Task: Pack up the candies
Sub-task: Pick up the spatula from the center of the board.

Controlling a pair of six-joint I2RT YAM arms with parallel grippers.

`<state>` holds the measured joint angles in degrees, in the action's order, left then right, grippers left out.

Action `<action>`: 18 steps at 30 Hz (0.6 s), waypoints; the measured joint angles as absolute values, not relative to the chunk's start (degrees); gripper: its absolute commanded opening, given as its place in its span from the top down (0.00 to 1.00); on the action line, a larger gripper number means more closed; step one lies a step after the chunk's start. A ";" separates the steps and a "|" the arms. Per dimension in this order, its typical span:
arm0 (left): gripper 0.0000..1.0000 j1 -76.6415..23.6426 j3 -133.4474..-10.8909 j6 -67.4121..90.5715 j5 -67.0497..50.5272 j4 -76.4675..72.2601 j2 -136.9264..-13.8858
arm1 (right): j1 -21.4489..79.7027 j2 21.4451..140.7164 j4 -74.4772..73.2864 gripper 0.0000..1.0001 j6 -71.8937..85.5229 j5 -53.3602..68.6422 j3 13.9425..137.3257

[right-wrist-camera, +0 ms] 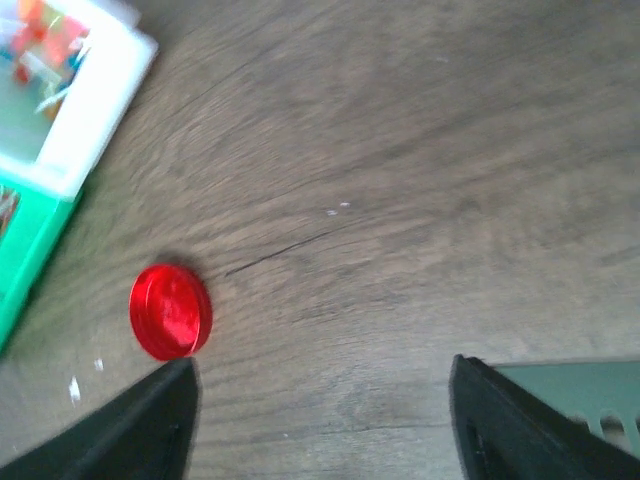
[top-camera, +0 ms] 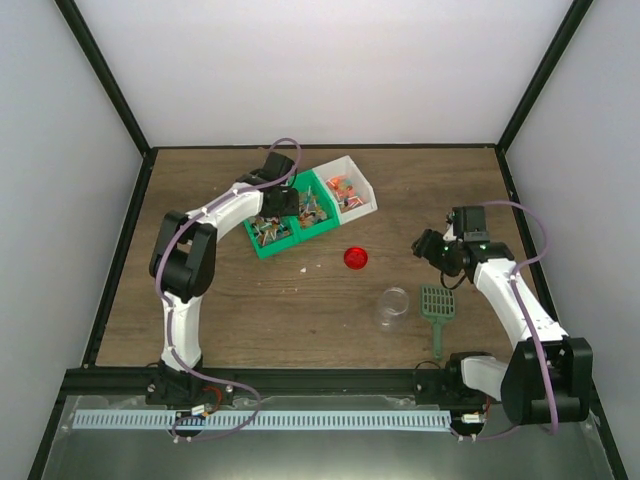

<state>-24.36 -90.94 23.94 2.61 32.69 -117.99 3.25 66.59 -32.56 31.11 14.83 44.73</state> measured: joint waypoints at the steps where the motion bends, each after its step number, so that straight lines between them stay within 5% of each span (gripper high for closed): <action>1: 0.41 -24.36 -91.15 22.59 2.26 32.69 -118.10 | 3.25 66.74 -33.32 0.09 31.77 13.45 44.84; 3: 0.35 -24.38 -91.42 20.78 1.96 32.80 -118.13 | 3.25 66.92 -35.31 0.00 33.08 10.37 45.41; 10: 0.02 -24.40 -91.50 18.52 -1.15 32.58 -118.10 | 2.83 67.94 -41.67 0.00 36.29 1.34 48.58; 18: 0.00 -24.40 -90.06 19.22 -5.34 31.92 -115.02 | 2.52 67.92 -47.20 0.00 40.49 -0.73 46.57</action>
<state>-24.40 -90.06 19.22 -5.34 31.92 -115.02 2.52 67.92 -47.20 40.49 -0.73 46.57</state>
